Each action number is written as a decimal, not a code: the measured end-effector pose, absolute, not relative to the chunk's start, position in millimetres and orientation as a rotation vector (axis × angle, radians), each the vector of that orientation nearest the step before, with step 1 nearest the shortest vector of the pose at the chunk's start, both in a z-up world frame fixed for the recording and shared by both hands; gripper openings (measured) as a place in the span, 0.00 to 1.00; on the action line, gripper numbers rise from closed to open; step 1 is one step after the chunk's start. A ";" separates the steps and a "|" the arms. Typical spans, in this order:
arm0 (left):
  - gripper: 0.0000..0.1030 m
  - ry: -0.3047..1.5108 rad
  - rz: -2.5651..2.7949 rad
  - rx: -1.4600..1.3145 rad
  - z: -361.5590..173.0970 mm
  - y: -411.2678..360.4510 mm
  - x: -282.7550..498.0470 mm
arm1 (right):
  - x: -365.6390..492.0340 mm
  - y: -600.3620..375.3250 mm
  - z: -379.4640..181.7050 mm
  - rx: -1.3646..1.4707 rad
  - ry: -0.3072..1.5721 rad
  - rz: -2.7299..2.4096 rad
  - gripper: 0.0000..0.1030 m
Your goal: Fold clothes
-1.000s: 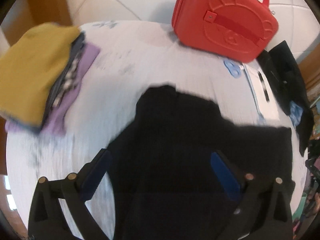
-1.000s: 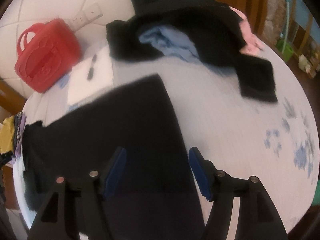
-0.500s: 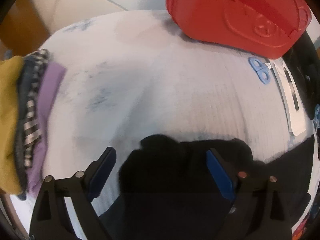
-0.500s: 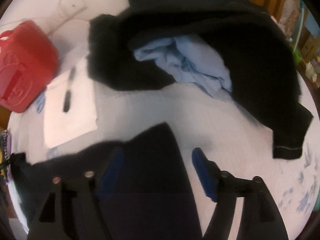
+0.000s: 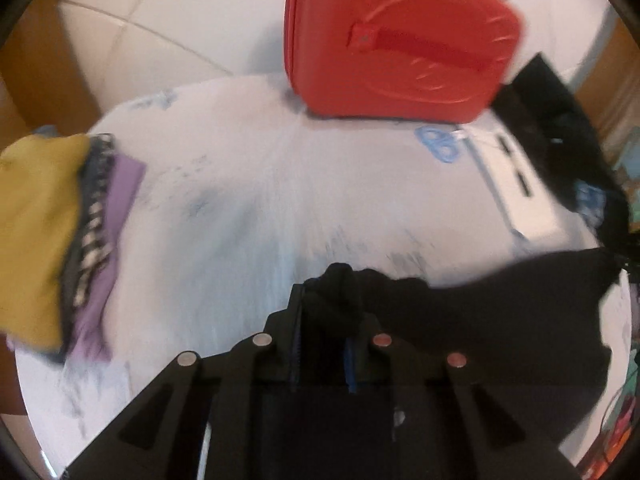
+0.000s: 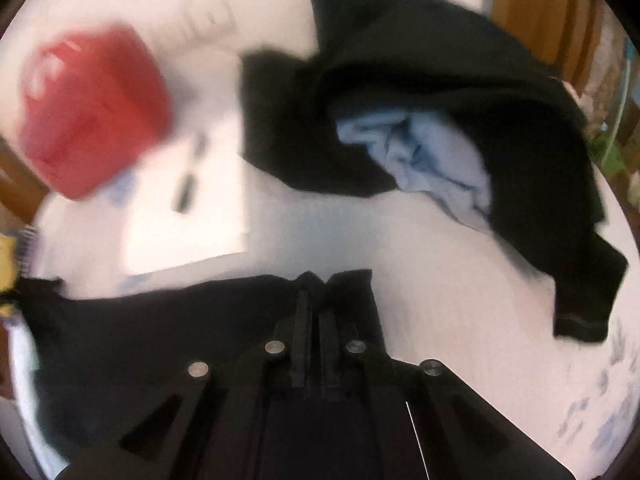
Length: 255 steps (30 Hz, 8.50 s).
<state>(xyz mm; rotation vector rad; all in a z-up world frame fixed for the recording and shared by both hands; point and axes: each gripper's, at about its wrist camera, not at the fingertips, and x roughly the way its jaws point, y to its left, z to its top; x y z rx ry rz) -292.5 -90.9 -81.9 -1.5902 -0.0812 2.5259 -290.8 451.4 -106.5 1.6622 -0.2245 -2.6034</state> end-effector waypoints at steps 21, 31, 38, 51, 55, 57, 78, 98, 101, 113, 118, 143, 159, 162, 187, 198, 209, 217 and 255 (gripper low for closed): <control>0.80 -0.253 2.593 -1.820 -107.2 -144.6 -190.7 | -172.1 502.8 -105.4 1.776 -0.534 -2.554 0.30; 0.61 -0.267 2.501 -1.943 -158.9 -133.8 -220.8 | -239.9 484.6 -125.8 1.864 -0.470 -2.527 0.82; 0.09 -0.101 2.634 -1.798 -130.2 -116.2 -219.4 | -262.8 438.7 -145.6 1.964 0.001 -2.497 0.04; 0.91 -0.341 2.703 -1.694 -92.4 -147.3 -218.1 | -247.8 489.9 -109.7 1.828 -0.256 -2.707 0.35; 0.91 -0.250 2.639 -1.673 -74.1 -135.2 -198.4 | -217.5 477.0 -104.5 1.781 -0.317 -2.627 0.41; 0.91 -0.205 2.619 -1.649 -72.5 -119.1 -195.4 | -205.9 468.8 -107.9 1.780 -0.342 -2.584 0.41; 0.65 -0.076 2.519 -1.727 -128.7 -110.6 -161.2 | -202.6 125.5 -113.2 1.526 -0.139 -2.013 0.50; 0.37 0.020 2.435 -1.641 -102.4 -138.7 -95.4 | -136.1 77.1 -103.6 1.310 0.022 -1.866 0.29; 0.47 0.028 2.451 -1.693 -100.8 -152.9 -84.0 | -112.2 113.5 -121.8 1.431 0.055 -1.904 0.40; 0.47 -0.131 2.527 -1.710 -110.3 -136.6 -164.1 | -117.1 373.6 -100.9 1.636 -0.592 -2.527 0.43; 0.47 -0.113 2.500 -1.768 -126.9 -116.3 -175.4 | -149.1 443.6 -95.9 1.680 -0.701 -2.618 0.47; 0.47 -0.040 2.395 -1.646 -119.9 -5.2 -161.3 | -156.4 501.2 -109.1 1.748 -0.444 -2.583 0.37; 0.47 0.073 2.381 -1.687 -150.0 17.0 -159.8 | -183.0 494.2 -123.9 1.897 -0.504 -2.432 0.60; 0.35 0.069 2.388 -1.693 -146.7 15.6 -161.0 | -193.4 465.5 -138.1 2.019 -0.236 -2.365 0.34; 0.55 -0.159 2.636 -1.850 -128.3 -108.8 -142.3 | -209.7 458.6 -112.8 1.764 -0.263 -2.455 0.22; 0.55 -0.263 2.679 -1.810 -125.6 -102.5 -115.2 | -161.8 473.4 -62.5 1.629 -0.132 -2.685 0.20; 0.79 -0.489 2.886 -1.701 -95.6 82.1 -53.4 | -173.5 517.9 -67.4 1.376 0.018 -2.399 0.34; 0.79 -0.635 2.839 -1.882 -114.1 230.0 -19.0 | -173.5 530.4 -83.7 1.265 0.297 -2.047 0.34; 0.81 -0.995 3.084 -2.052 -159.2 464.0 -39.0 | -237.6 499.0 -152.5 0.950 0.747 -1.433 0.63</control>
